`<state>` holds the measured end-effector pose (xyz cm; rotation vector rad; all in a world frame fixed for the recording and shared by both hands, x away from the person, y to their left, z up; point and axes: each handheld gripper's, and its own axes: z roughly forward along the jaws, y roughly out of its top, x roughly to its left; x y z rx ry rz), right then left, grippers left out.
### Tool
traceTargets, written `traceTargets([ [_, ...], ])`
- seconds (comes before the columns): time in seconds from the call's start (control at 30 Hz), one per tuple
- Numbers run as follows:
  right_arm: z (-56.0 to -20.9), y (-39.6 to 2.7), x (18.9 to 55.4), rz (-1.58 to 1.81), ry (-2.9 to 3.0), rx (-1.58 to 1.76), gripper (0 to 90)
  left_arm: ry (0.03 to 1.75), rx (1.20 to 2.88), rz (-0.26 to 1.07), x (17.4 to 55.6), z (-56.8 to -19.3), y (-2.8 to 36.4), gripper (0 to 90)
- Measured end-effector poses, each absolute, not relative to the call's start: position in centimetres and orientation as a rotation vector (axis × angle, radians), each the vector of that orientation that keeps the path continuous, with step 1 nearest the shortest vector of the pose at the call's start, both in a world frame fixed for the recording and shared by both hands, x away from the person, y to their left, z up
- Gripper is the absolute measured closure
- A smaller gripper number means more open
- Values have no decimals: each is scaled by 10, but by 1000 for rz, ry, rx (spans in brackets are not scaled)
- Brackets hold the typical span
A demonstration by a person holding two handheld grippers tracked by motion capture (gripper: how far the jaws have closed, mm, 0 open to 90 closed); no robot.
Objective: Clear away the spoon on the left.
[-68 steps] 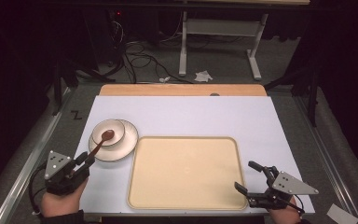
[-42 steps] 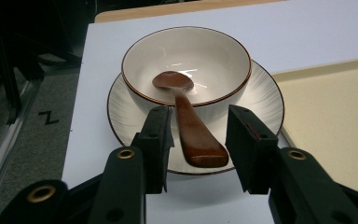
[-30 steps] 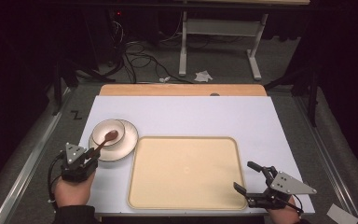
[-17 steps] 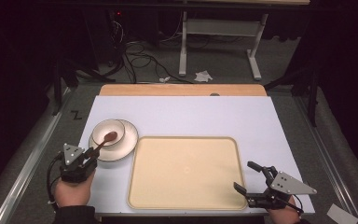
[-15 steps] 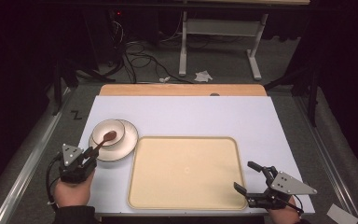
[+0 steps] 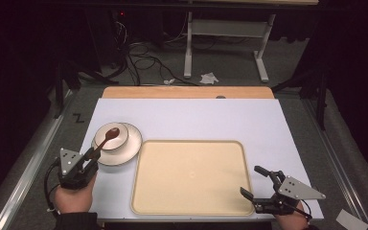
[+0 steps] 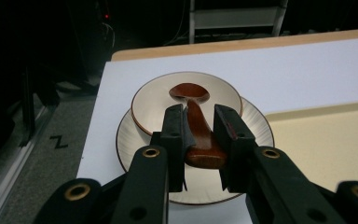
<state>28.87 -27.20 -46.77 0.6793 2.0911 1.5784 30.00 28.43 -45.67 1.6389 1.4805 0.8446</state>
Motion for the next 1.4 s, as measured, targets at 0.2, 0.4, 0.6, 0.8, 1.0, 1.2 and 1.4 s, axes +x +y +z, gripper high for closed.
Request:
traceTargets([
  [0.2,-468,-272,289,1575,2092,674,162,1458,1619,867,297,-454,282,747],
  [0.4,-468,-272,289,1577,2093,677,162,1423,1584,898,293,-448,281,748],
  [0.6,-468,-271,289,1578,2098,681,162,1390,1562,912,289,-441,278,748],
  [0.8,-468,-272,289,1571,2098,678,162,1351,1551,907,283,-434,273,748],
  [1.0,-468,-271,289,1586,2101,676,162,1302,1560,876,275,-429,263,747],
  [1.2,-467,-272,288,1599,2090,678,162,1260,1560,854,269,-426,252,748],
  [1.4,-465,-273,287,1633,2062,652,162,1220,1596,837,266,-428,236,747],
])
